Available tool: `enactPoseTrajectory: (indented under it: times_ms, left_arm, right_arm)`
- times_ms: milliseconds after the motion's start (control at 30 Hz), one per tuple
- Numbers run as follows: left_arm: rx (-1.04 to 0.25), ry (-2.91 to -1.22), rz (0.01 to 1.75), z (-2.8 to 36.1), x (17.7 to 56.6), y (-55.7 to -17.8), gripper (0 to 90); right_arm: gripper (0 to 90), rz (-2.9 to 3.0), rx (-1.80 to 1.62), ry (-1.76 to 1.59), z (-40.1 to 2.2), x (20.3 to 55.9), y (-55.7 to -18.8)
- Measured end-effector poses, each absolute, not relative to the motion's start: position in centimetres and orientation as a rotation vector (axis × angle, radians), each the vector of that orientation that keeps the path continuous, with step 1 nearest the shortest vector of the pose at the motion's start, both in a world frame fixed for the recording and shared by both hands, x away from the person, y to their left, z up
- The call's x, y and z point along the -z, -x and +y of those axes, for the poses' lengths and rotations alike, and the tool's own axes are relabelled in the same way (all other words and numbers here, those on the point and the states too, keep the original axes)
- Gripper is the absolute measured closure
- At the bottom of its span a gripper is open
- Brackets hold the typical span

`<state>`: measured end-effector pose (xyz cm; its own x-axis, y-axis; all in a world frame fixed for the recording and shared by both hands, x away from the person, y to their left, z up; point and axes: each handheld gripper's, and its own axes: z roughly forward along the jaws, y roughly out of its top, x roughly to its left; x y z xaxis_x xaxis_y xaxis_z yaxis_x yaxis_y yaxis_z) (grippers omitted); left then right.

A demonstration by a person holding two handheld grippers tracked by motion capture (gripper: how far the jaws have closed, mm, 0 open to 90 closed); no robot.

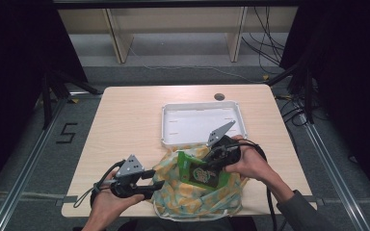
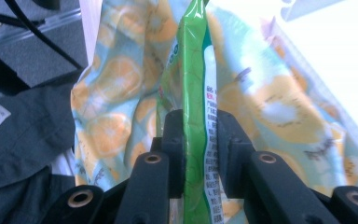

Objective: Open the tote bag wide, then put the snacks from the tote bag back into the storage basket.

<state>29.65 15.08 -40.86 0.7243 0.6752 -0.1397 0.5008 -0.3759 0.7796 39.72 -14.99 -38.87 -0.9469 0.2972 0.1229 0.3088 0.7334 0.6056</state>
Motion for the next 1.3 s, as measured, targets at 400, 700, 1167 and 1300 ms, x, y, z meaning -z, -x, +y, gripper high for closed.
enactPoseTrajectory:
  times_ms: [400,700,1167,1300]
  left_arm:
    - [-0.257,-2.081,0.931,17.0,42.6,-28.5,36.2]
    - [-0.317,-2.127,0.946,18.3,43.6,-28.0,32.7]
    - [-0.408,-2.151,0.978,19.1,45.3,-27.9,22.1]
    - [-0.428,-2.156,0.982,19.0,45.4,-28.0,20.4]
  right_arm:
    - [76.3,-2.899,1.145,0.527,-16.1,36.5,-40.1]
    - [76.3,-2.862,1.214,0.570,-16.9,35.1,-40.0]
    - [76.2,-2.829,1.331,0.602,-17.9,33.5,-40.5]
    - [76.2,-2.828,1.364,0.604,-18.3,33.0,-40.7]
